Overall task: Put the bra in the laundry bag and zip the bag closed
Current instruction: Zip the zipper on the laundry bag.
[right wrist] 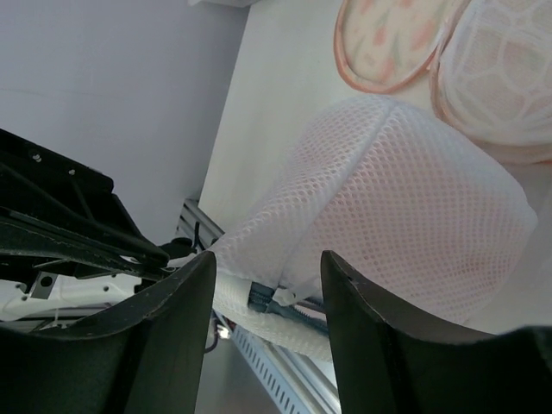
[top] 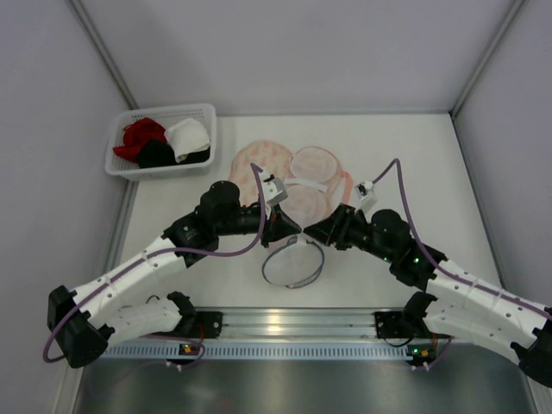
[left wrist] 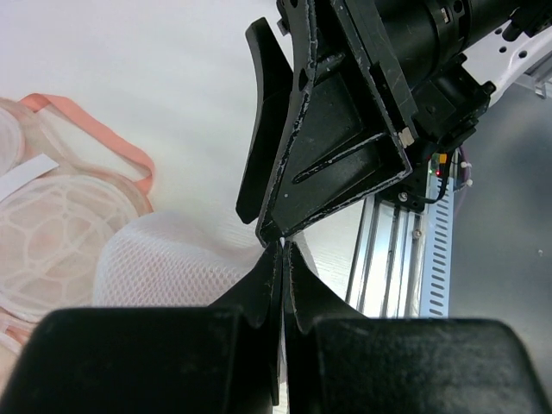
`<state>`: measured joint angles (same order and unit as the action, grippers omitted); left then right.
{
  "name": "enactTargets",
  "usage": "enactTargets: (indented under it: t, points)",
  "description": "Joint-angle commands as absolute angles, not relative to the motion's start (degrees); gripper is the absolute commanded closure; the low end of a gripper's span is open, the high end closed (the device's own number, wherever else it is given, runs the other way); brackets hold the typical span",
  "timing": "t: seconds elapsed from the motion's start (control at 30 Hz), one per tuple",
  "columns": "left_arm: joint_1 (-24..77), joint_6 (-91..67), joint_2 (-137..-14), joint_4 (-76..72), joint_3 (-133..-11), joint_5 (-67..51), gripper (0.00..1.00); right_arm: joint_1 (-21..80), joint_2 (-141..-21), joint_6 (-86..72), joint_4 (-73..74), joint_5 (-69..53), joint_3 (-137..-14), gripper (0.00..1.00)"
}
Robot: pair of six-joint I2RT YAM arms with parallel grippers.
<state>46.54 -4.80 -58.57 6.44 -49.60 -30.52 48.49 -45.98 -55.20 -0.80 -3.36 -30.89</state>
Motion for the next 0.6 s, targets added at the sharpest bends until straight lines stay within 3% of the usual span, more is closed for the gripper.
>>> enactTargets:
  t: [0.0,0.37,0.57]
  points:
    - [46.3,-4.8,-58.4,1.6,-51.8,-30.8,1.00,47.7,-46.8,-56.1,-3.2,-4.4,-32.4,0.48]
    - [46.3,-6.1,-58.7,1.4,-52.2,-25.7,1.00,47.8,-45.6,-54.8,1.9,-2.6,-32.1,0.42]
    - [46.3,-7.4,-59.0,1.3,-51.6,-27.2,1.00,47.7,-38.2,-47.0,-2.2,-1.8,-25.9,0.32]
